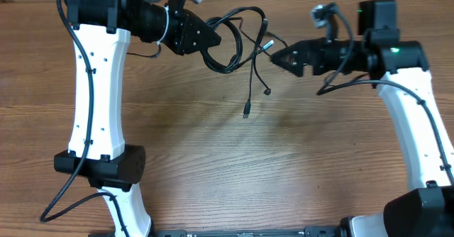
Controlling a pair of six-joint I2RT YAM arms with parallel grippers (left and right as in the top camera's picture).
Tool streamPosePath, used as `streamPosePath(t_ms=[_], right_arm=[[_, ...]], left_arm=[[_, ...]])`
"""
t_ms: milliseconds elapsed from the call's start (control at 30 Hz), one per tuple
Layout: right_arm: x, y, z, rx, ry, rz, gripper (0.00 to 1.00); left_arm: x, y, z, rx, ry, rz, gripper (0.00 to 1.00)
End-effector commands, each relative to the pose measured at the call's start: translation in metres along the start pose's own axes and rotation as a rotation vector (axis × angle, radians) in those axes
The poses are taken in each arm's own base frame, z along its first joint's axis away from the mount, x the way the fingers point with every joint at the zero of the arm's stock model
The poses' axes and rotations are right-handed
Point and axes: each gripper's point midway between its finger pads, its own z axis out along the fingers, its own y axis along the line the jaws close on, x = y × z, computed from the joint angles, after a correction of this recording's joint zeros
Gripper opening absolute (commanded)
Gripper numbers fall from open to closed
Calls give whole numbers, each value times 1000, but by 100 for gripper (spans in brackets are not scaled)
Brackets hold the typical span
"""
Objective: Untangle cables
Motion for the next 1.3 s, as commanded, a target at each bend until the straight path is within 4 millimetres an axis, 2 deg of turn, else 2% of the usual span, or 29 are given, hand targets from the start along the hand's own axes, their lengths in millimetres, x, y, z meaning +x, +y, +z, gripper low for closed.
streamPosePath(t_ms=[0, 100, 200, 300, 433, 533, 833, 933, 1033, 1167, 1267], right_arm=[[-5, -1, 11, 79, -5, 3, 100], [-9, 7, 19, 74, -13, -27, 100], [-14, -16, 18, 223, -42, 45, 100], [-16, -48, 7, 418, -77, 106, 100], [-10, -101, -30, 758, -151, 274, 100], [1, -129, -62, 954, -185, 369, 100], [22, -157, -101, 1059, -166, 476, 100], [27, -161, -106, 1052, -176, 538, 100], [27, -153, -93, 947, -150, 548, 100], [21, -132, -68, 758, -93, 468, 100], [15, -108, -49, 576, -52, 383, 100]], left_arm=[[-4, -33, -1, 64, -19, 76, 4], [-3, -41, 6, 79, -5, 89, 4], [-2, -48, 10, 95, 4, 97, 4], [-1, -50, 12, 100, 8, 100, 4], [-1, -50, 12, 98, 8, 100, 4], [-1, -49, 11, 96, 7, 99, 4], [1, -37, 10, 38, 22, 81, 4], [1, -34, 9, 23, 24, 76, 4], [1, -34, 9, 21, 24, 76, 4], [4, -23, 9, -42, 44, 77, 4], [8, -11, 8, -110, 67, 78, 4]])
